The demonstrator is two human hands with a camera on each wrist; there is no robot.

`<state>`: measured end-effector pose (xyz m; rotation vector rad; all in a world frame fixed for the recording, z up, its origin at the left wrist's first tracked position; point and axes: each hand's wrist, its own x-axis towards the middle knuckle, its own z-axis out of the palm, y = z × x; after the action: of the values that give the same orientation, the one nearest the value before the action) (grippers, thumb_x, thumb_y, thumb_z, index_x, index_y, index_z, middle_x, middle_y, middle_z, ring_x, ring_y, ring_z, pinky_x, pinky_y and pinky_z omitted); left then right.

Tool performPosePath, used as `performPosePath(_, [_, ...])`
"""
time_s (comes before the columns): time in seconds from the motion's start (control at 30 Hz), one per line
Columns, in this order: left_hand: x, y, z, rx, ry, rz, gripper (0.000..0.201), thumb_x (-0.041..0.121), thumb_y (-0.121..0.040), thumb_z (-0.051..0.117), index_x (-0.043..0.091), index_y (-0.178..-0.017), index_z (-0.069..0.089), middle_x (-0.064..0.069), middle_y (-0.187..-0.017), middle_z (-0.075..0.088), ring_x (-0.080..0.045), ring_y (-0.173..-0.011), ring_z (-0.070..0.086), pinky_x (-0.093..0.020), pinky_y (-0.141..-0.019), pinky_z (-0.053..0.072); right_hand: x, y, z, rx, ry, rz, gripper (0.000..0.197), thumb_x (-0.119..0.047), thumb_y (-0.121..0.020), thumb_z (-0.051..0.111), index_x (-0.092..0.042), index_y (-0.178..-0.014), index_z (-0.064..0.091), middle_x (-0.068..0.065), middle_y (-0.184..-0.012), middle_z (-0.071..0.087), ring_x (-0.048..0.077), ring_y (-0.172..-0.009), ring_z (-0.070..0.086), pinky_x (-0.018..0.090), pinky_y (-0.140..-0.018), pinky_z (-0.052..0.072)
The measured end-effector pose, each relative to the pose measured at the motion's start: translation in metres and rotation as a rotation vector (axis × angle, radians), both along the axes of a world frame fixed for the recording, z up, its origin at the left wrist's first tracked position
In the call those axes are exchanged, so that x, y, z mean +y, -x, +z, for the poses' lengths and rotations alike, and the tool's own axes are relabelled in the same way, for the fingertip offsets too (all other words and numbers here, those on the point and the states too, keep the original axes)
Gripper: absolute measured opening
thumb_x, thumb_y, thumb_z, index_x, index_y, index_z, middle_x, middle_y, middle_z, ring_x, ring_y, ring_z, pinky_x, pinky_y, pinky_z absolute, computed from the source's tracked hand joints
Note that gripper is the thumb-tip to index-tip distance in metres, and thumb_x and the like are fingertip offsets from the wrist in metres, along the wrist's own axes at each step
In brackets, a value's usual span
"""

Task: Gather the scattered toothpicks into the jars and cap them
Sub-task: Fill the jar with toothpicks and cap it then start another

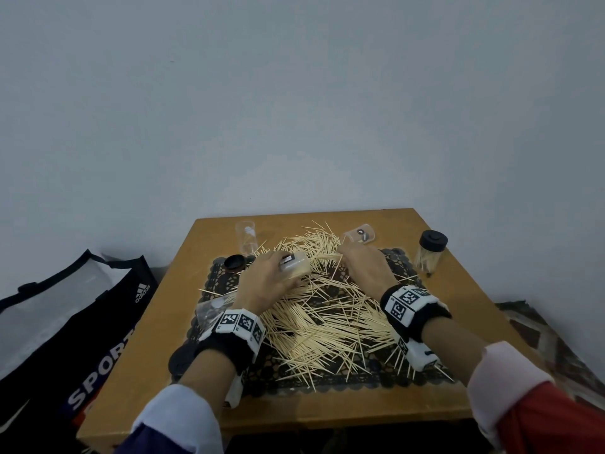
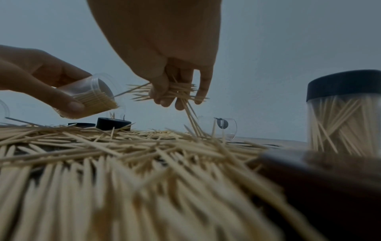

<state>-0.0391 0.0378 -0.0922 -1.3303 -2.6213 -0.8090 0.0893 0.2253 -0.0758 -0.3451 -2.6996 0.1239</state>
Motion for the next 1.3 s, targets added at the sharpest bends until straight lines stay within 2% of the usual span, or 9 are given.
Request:
performPosePath(0.1, [0.001,-0.002,0.001,-0.010,-0.004,-0.031,0.061,0.043,-0.086,0.070,0.015,-0.135,0.050,-0.001,-0.127,0.057,-0.016,-0.113,0.052,-0.029,-0.094,0.044,-0.001,0.000,0.001,-0.002,0.002,0.058,0.018,0.002,-0.089,0.058,-0.011,-0.097,0.067,0.005,-0.089,0.068,0.019,-0.073,0.061,0.037,-0.070,0.055])
performPosePath(0.2, [0.003,-0.004,0.002,-0.025,-0.012,-0.080,0.064,0.043,-0.084,0.072,0.015,-0.136,0.049,0.000,-0.125,0.058,-0.015,-0.110,0.052,-0.024,-0.091,0.040,-0.003,0.002,0.001,-0.007,-0.009,0.137,0.012,-0.008,-0.095,0.055,-0.014,-0.099,0.065,0.001,-0.095,0.066,0.010,-0.076,0.049,0.030,-0.088,0.048])
performPosePath(0.3, [0.005,-0.004,0.000,-0.028,-0.016,-0.136,0.064,0.045,-0.083,0.072,0.015,-0.136,0.050,0.000,-0.125,0.058,-0.013,-0.107,0.052,-0.023,-0.090,0.041,-0.005,0.004,0.001,-0.023,-0.017,0.192,0.016,-0.009,-0.098,0.050,-0.012,-0.107,0.062,0.001,-0.105,0.065,0.015,-0.090,0.058,0.031,-0.098,0.038])
performPosePath(0.37, [0.006,-0.005,-0.001,-0.033,-0.002,-0.166,0.064,0.045,-0.083,0.072,0.016,-0.136,0.050,0.000,-0.125,0.059,-0.011,-0.106,0.052,-0.024,-0.091,0.043,-0.006,0.004,0.000,-0.043,-0.035,0.220,0.019,-0.005,-0.097,0.049,-0.010,-0.111,0.059,0.003,-0.107,0.063,0.019,-0.092,0.059,0.035,-0.093,0.044])
performPosePath(0.47, [0.008,-0.004,-0.002,-0.049,-0.005,-0.192,0.065,0.047,-0.082,0.073,0.015,-0.134,0.051,0.000,-0.122,0.060,-0.010,-0.102,0.051,-0.026,-0.089,0.044,-0.006,0.005,-0.002,-0.101,-0.048,0.249,0.020,-0.002,-0.095,0.050,-0.010,-0.112,0.054,0.005,-0.103,0.058,0.019,-0.079,0.056,0.035,-0.066,0.052])
performPosePath(0.73, [0.009,0.000,-0.006,-0.076,-0.014,-0.209,0.066,0.053,-0.080,0.073,0.016,-0.130,0.054,0.003,-0.112,0.062,-0.011,-0.090,0.056,-0.021,-0.072,0.041,-0.013,0.004,0.000,-0.193,0.119,0.305,0.031,-0.005,-0.095,0.044,-0.012,-0.125,0.040,-0.008,-0.095,0.045,0.004,-0.056,0.039,0.020,-0.049,0.026])
performPosePath(0.97, [0.008,-0.003,-0.005,-0.110,0.001,-0.215,0.064,0.049,-0.080,0.074,0.014,-0.130,0.054,0.002,-0.112,0.062,-0.013,-0.092,0.057,-0.023,-0.076,0.045,-0.008,0.004,-0.003,-0.131,0.272,0.261,0.051,0.006,-0.081,0.053,-0.018,-0.123,0.038,-0.003,-0.085,0.050,0.010,-0.065,0.047,0.023,-0.052,0.035])
performPosePath(1.1, [0.008,-0.004,-0.003,-0.129,-0.002,-0.228,0.063,0.048,-0.081,0.074,0.013,-0.130,0.053,0.001,-0.113,0.063,-0.013,-0.092,0.058,-0.024,-0.080,0.049,-0.002,0.005,-0.002,0.034,0.274,0.251,0.033,0.002,-0.084,0.057,-0.015,-0.112,0.052,-0.001,-0.096,0.061,0.012,-0.076,0.057,0.025,-0.064,0.048])
performPosePath(1.3, [0.007,-0.010,0.001,-0.160,-0.019,-0.246,0.060,0.040,-0.082,0.076,0.010,-0.129,0.054,-0.001,-0.113,0.062,-0.018,-0.095,0.060,-0.028,-0.083,0.051,0.001,0.005,-0.006,0.110,0.140,0.323,0.016,-0.003,-0.085,0.064,-0.015,-0.094,0.069,-0.004,-0.092,0.069,0.002,-0.079,0.051,0.017,-0.072,0.044])
